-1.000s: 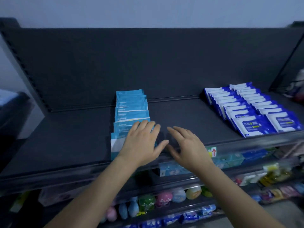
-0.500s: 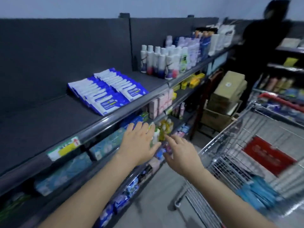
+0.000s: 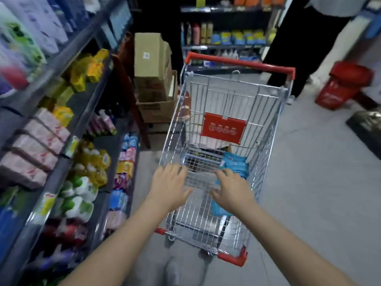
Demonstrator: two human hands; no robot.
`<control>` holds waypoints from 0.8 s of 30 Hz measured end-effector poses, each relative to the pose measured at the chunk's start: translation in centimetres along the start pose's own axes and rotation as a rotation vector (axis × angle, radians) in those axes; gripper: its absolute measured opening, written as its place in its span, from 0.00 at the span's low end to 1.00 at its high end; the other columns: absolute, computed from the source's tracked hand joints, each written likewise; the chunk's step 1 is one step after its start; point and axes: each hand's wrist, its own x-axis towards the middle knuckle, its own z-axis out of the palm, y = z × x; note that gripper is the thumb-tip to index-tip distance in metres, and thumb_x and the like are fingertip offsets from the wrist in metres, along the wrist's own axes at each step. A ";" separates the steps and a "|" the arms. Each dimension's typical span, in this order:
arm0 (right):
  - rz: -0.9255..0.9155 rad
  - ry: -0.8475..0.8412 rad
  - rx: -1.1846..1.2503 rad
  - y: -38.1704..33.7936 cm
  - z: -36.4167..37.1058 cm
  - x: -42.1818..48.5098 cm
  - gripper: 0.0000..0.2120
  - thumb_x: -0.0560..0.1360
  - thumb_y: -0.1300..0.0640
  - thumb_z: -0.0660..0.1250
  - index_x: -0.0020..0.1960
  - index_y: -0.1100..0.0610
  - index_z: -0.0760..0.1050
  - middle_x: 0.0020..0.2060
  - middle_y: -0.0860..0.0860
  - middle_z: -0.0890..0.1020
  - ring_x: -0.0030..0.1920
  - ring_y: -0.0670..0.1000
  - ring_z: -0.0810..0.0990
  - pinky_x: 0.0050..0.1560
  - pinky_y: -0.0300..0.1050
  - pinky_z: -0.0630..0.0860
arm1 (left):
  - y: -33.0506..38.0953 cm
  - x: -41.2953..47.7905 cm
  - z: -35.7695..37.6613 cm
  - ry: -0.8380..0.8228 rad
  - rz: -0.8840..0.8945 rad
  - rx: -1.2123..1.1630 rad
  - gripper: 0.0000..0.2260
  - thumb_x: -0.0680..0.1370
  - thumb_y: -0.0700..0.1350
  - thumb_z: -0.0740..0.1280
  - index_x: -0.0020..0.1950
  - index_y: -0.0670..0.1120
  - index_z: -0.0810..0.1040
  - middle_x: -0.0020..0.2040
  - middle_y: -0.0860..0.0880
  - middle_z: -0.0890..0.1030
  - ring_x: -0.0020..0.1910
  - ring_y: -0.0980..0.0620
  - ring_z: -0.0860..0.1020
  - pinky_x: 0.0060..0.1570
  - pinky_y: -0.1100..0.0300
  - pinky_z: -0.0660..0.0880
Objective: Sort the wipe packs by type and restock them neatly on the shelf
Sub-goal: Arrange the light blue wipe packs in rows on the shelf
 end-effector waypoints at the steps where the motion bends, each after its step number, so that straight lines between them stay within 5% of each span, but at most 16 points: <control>1: 0.076 -0.016 0.019 0.9 0.4 1.0 0.26 0.77 0.46 0.61 0.72 0.54 0.62 0.68 0.53 0.69 0.64 0.56 0.71 0.62 0.50 0.69 | 0.0 2.1 0.7 -0.025 0.046 0.009 0.32 0.80 0.63 0.51 0.77 0.46 0.53 0.73 0.46 0.63 0.72 0.47 0.60 0.70 0.49 0.58; 9: 0.480 -0.205 0.202 7.9 10.0 9.2 0.21 0.76 0.52 0.62 0.67 0.56 0.68 0.62 0.56 0.74 0.61 0.57 0.73 0.61 0.48 0.70 | 2.4 15.6 9.9 -0.249 0.279 -0.008 0.28 0.79 0.59 0.57 0.74 0.46 0.60 0.70 0.46 0.68 0.70 0.45 0.65 0.68 0.48 0.60; 13: 0.688 -0.357 0.335 11.9 17.7 12.2 0.21 0.77 0.55 0.62 0.67 0.59 0.65 0.62 0.59 0.72 0.63 0.60 0.72 0.61 0.49 0.70 | 6.3 20.6 17.9 -0.350 0.396 -0.055 0.21 0.79 0.49 0.60 0.70 0.44 0.67 0.67 0.45 0.72 0.65 0.44 0.70 0.65 0.48 0.64; 16: 0.819 -0.265 0.554 13.4 23.1 14.7 0.18 0.77 0.59 0.60 0.66 0.61 0.65 0.60 0.60 0.74 0.61 0.61 0.75 0.57 0.48 0.73 | 9.7 23.1 23.4 -0.427 0.532 -0.017 0.16 0.81 0.48 0.59 0.67 0.43 0.69 0.64 0.44 0.74 0.63 0.43 0.72 0.61 0.51 0.66; 21: 0.745 -0.116 0.470 15.9 28.2 18.7 0.31 0.75 0.61 0.63 0.75 0.59 0.56 0.65 0.59 0.69 0.64 0.60 0.71 0.60 0.51 0.70 | 14.4 23.0 32.8 -0.555 0.609 -0.042 0.21 0.77 0.47 0.63 0.70 0.44 0.67 0.68 0.45 0.71 0.67 0.45 0.68 0.65 0.54 0.66; 24: 0.650 -0.127 0.280 17.9 29.6 20.7 0.36 0.76 0.56 0.64 0.77 0.58 0.48 0.73 0.58 0.59 0.73 0.57 0.59 0.68 0.53 0.65 | 15.9 23.1 34.6 -0.497 0.688 0.012 0.28 0.80 0.50 0.58 0.76 0.38 0.56 0.75 0.38 0.59 0.74 0.41 0.57 0.72 0.52 0.53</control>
